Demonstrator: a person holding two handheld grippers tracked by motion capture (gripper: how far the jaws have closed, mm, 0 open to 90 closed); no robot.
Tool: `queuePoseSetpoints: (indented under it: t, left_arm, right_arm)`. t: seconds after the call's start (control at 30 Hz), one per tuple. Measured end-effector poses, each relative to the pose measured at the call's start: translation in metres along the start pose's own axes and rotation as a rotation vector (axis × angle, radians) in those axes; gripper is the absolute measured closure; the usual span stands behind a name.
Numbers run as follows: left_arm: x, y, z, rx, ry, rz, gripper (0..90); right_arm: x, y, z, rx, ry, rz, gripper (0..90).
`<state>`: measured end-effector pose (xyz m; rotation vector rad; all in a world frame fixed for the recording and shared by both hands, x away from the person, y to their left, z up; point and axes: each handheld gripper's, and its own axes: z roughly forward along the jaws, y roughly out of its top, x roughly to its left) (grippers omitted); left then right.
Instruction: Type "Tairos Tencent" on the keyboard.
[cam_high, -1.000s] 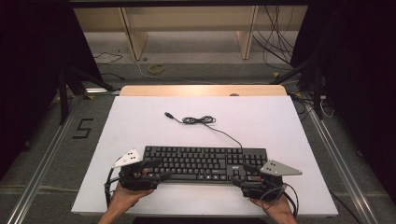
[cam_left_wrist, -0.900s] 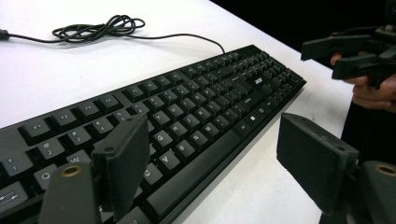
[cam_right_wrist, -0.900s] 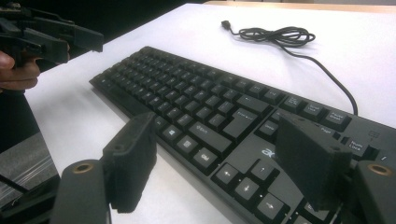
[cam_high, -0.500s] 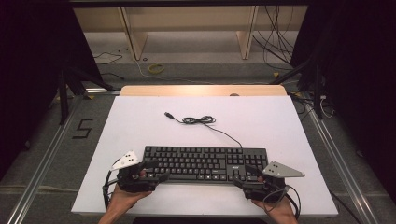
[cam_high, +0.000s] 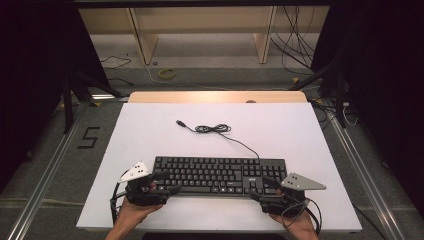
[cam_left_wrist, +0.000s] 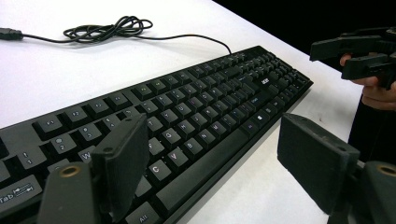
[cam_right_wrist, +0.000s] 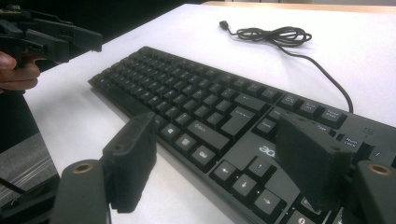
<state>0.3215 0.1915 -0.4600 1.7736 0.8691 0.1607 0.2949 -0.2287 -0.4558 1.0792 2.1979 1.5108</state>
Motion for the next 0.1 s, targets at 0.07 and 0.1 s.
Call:
queuePoseSetpoints:
  t: [0.07,0.1]
  left_arm:
    - [-0.0001,0.0000,0.0002,0.002,0.000,0.002,24.6]
    - [-0.0002,0.0000,0.0003,0.001,0.000,0.001,24.5]
  right_arm:
    - [0.0000,0.0000,0.0001,0.000,0.000,0.001,30.3]
    - [0.0000,0.0000,0.0001,0.000,0.000,0.001,30.2]
